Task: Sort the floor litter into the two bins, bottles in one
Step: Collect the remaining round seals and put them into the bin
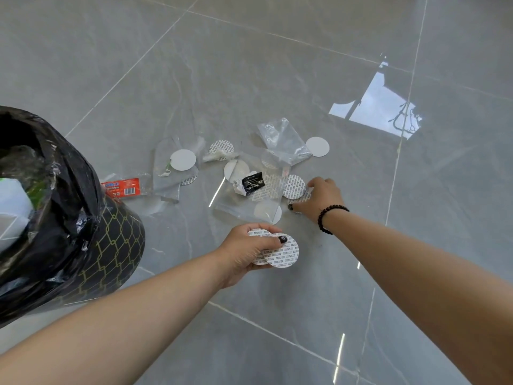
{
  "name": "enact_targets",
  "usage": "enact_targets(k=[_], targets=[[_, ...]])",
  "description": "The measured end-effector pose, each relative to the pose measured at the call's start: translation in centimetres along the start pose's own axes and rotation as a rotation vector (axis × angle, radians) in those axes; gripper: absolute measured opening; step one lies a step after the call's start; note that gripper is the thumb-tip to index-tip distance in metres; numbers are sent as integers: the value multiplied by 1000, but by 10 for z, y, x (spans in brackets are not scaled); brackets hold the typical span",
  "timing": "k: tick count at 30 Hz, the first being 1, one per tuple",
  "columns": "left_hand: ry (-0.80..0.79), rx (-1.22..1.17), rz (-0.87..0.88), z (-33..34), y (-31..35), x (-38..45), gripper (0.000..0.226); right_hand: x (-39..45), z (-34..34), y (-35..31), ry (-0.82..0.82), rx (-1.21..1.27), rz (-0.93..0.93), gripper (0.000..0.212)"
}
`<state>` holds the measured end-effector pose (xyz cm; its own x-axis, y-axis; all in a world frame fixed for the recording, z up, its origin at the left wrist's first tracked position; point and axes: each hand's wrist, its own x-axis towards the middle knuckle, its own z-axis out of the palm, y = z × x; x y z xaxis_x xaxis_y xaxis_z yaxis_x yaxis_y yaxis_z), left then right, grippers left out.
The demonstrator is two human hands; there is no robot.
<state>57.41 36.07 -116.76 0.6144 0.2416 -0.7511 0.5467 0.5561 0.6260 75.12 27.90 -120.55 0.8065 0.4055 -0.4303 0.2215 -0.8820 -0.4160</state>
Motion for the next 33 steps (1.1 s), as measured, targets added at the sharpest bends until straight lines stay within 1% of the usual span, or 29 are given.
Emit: enact_targets(k=[1,3,5,8,10,11,12,14,15,16,17,19,20,22,24,25,27,31,33], targets=[[17,8,-3,-2,-1,0,18,2,4,-2,-2,-29,2,63],[51,23,-9,-5,-2,1,17,2,5,-6,-4,-10,65,60],[79,31,-24,-9,-4,2,16,1,1,-5,-14,41,127,49],[72,-1,-74,-13,-6,2,12,-14,-5,11,18,275,195,19],[24,-12,-100,-16,-7,2,18,-28,-3,25,39,484,244,21],[3,-20,-106,-16,-6,2,20,-33,-1,30,93,570,235,23],[-9,-38,-108,-17,-5,1,21,-36,-1,32,186,614,204,23],[-19,-65,-111,-15,-4,0,19,-33,-8,30,397,608,109,18],[-17,-70,-115,-13,-3,-1,15,-28,-12,26,448,601,60,17],[-16,-73,-121,-12,-3,-3,12,-21,-15,21,442,583,24,18],[-18,-79,-126,-10,-3,-5,11,-11,-17,16,398,540,2,18],[-19,-100,-129,-7,-4,-7,19,5,-19,4,253,382,-44,16],[-20,-106,-124,-6,-5,-8,23,11,-19,-1,182,284,-88,22],[-17,-110,-118,-5,-5,-9,29,18,-17,-9,41,42,-180,41],[-7,-103,-109,-7,-5,-9,31,21,-10,-15,-75,-182,-221,64],[1,-101,-104,-9,-6,-9,32,22,-6,-16,-103,-232,-222,71],[16,-99,-103,-12,-7,-9,33,20,0,-17,-84,-207,-202,72],[42,-86,-107,-17,-9,-8,35,11,4,-6,14,-39,-161,65],[49,-85,-107,-18,-10,-6,36,4,4,2,58,76,-155,64]])
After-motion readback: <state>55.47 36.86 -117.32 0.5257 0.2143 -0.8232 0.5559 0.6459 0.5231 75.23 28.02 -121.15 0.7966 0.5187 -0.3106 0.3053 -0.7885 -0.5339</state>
